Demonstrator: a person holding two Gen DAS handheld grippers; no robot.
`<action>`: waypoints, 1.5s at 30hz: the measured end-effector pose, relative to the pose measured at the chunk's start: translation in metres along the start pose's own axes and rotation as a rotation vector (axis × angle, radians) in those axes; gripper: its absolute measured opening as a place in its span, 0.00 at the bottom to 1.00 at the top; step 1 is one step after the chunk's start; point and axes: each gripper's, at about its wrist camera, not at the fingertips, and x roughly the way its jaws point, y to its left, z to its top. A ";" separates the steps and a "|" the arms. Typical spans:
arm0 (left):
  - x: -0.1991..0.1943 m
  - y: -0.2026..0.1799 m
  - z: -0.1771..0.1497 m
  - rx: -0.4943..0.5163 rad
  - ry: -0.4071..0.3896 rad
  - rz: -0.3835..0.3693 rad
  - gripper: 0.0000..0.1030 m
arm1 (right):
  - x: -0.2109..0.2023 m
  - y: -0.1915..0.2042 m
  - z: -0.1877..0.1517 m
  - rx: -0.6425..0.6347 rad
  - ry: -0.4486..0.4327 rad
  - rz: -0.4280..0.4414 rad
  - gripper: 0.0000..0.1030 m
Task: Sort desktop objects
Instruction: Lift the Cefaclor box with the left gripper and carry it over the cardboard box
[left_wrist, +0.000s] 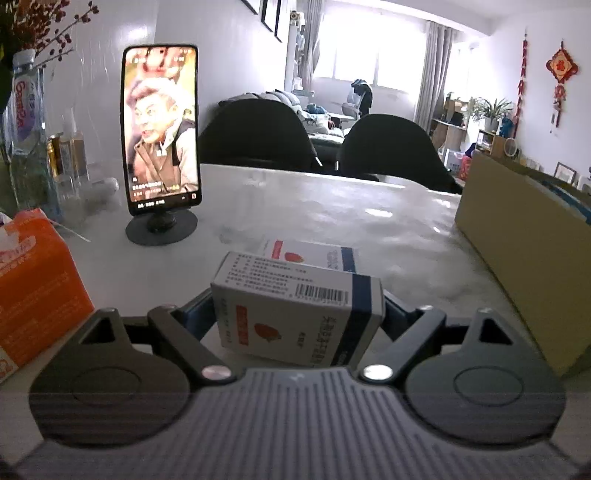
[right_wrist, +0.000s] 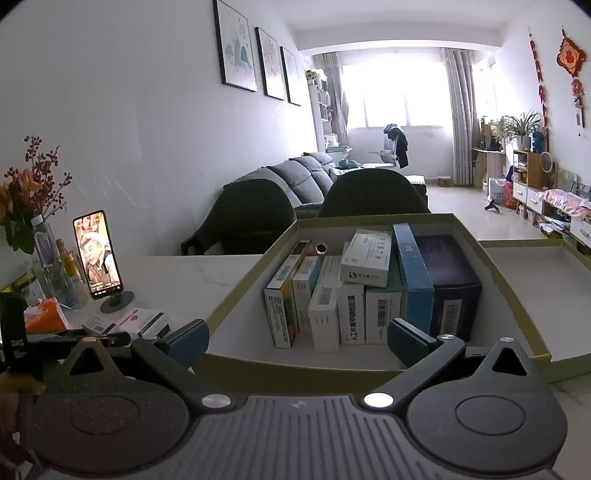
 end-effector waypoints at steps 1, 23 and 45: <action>-0.004 -0.002 0.001 -0.002 -0.012 -0.006 0.87 | -0.001 0.000 0.000 0.000 -0.001 0.000 1.00; -0.041 -0.069 0.032 0.079 -0.135 -0.159 0.87 | -0.014 -0.006 0.002 0.017 -0.027 -0.010 1.00; -0.038 -0.130 0.058 0.193 -0.185 -0.320 0.87 | -0.028 -0.034 0.008 0.081 -0.072 -0.068 1.00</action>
